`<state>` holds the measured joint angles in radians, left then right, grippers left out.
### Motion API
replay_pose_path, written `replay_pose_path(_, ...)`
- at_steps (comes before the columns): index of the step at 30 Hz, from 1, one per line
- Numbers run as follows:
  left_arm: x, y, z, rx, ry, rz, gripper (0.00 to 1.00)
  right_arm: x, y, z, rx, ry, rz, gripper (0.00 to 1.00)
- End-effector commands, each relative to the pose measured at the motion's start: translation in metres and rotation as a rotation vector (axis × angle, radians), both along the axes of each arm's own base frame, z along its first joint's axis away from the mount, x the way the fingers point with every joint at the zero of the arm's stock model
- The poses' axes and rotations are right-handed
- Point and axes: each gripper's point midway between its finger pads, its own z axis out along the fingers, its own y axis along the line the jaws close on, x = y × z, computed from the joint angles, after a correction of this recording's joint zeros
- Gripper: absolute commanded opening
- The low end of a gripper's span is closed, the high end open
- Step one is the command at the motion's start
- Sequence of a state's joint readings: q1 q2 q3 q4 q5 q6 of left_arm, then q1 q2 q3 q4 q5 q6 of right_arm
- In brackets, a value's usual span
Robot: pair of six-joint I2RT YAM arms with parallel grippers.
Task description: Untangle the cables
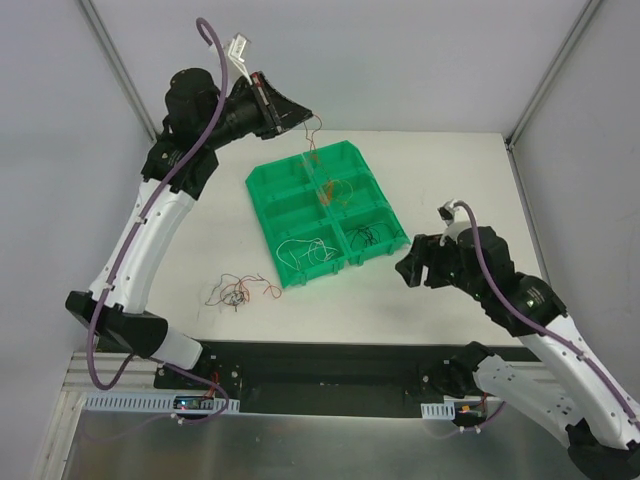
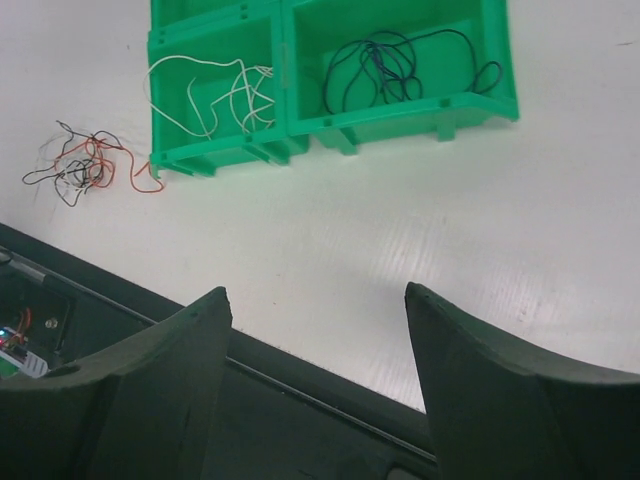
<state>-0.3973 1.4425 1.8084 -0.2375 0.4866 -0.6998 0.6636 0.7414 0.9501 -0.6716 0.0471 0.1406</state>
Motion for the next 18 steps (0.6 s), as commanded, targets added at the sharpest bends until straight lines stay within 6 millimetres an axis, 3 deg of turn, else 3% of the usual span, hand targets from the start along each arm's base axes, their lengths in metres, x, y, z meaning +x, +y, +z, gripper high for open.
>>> replay_pose_path(1, 0.038, 0.001, -0.029, 0.002, 0.079, 0.046, 0.00, -0.011, -0.033, 0.010, -0.047, -0.027, -0.084, 0.73)
replay_pose_path(4, 0.064, 0.007, -0.056, -0.012, 0.174, 0.065, 0.00, -0.014, -0.044, 0.013, -0.057, -0.044, -0.117, 0.75)
replay_pose_path(9, 0.089, 0.007, -0.073, -0.017, 0.221, 0.042, 0.00, -0.014, -0.054, 0.018, -0.086, -0.064, -0.148, 0.76)
replay_pose_path(18, 0.097, 0.019, -0.086, 0.001, 0.234, 0.066, 0.00, -0.009, -0.052, 0.020, -0.113, -0.057, -0.137, 0.77)
